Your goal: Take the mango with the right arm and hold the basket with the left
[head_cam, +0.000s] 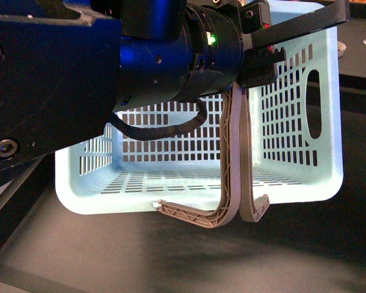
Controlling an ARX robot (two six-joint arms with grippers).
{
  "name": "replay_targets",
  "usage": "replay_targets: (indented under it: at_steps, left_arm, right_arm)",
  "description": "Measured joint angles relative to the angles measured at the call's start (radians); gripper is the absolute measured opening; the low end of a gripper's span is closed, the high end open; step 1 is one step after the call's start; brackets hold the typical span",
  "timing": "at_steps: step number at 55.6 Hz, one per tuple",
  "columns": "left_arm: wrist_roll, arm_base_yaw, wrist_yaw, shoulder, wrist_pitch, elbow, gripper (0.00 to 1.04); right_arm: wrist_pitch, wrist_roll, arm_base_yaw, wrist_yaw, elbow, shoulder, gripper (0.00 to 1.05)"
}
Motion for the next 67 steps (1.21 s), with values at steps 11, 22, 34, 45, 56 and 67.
replay_targets:
  at_steps: [11, 22, 34, 45, 56, 67]
  left_arm:
    - [0.000, 0.000, 0.000, 0.000, 0.000, 0.000, 0.06]
    - [0.000, 0.000, -0.002, 0.000, 0.000, 0.000, 0.06]
    - [0.000, 0.000, 0.000, 0.000, 0.000, 0.000, 0.06]
    - [0.000, 0.000, 0.000, 0.000, 0.000, 0.000, 0.06]
    - [0.000, 0.000, -0.002, 0.000, 0.000, 0.000, 0.06]
    - [-0.002, 0.000, 0.006, 0.007, 0.000, 0.000, 0.06]
  right_arm:
    - [-0.124, 0.127, 0.212, -0.074, -0.059, -0.401, 0.52]
    - [-0.172, 0.185, 0.406, -0.043, -0.047, -0.527, 0.52]
    - [-0.173, 0.251, 0.623, 0.100, 0.056, -0.411, 0.52]
    - [-0.158, 0.282, 0.697, 0.180, 0.131, -0.302, 0.60]
    - [-0.113, 0.320, 0.707, 0.192, 0.122, -0.317, 0.91]
    - [-0.129, 0.345, 0.691, 0.214, -0.014, -0.584, 0.97]
